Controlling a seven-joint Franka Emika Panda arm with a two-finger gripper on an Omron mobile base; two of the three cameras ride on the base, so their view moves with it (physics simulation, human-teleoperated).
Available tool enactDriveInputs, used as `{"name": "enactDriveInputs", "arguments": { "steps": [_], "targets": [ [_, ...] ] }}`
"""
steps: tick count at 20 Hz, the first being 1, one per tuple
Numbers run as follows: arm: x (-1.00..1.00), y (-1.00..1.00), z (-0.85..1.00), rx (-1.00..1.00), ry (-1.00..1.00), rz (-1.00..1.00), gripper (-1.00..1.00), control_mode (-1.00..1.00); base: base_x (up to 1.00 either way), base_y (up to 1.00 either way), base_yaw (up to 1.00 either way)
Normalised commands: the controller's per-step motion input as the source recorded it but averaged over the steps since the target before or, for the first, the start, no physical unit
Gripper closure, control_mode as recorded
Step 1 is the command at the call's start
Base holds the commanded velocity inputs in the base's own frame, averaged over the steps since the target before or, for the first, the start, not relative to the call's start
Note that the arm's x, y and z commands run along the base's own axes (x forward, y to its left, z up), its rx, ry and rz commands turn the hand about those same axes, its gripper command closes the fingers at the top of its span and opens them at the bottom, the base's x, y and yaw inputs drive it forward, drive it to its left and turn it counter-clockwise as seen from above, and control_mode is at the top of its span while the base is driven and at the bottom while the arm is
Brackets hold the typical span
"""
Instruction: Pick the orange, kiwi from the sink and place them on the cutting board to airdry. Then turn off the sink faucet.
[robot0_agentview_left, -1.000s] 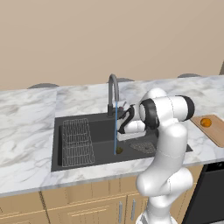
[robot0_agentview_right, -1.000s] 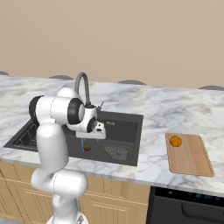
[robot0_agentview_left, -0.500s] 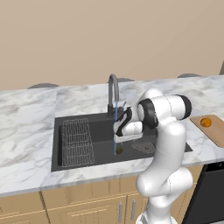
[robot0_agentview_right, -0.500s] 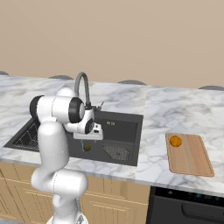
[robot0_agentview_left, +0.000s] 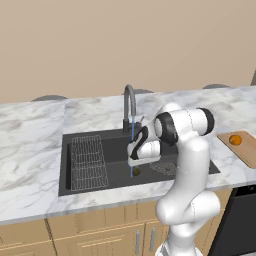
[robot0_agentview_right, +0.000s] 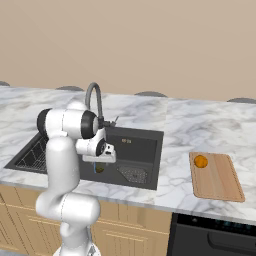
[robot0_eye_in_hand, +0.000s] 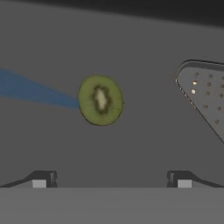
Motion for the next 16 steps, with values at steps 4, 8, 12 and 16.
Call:
{"name": "enactDriveInputs", "arguments": {
  "steps": [4, 8, 12, 16],
  "targets": [
    [0.07, 0.1, -0.15, 0.01, 0.0, 0.0, -1.0, -1.0, 0.0, 0.0, 0.0],
    [0.13, 0.09, -0.13, 0.01, 0.0, 0.0, -1.0, -1.0, 0.0, 0.0, 0.0],
    [0.19, 0.08, -0.13, 0.02, 0.0, 0.0, -1.0, -1.0, 0.0, 0.0, 0.0],
    [0.22, 0.05, -0.15, 0.03, 0.0, 0.0, -1.0, -1.0, 0.0, 0.0, 0.0]
  ]
}}
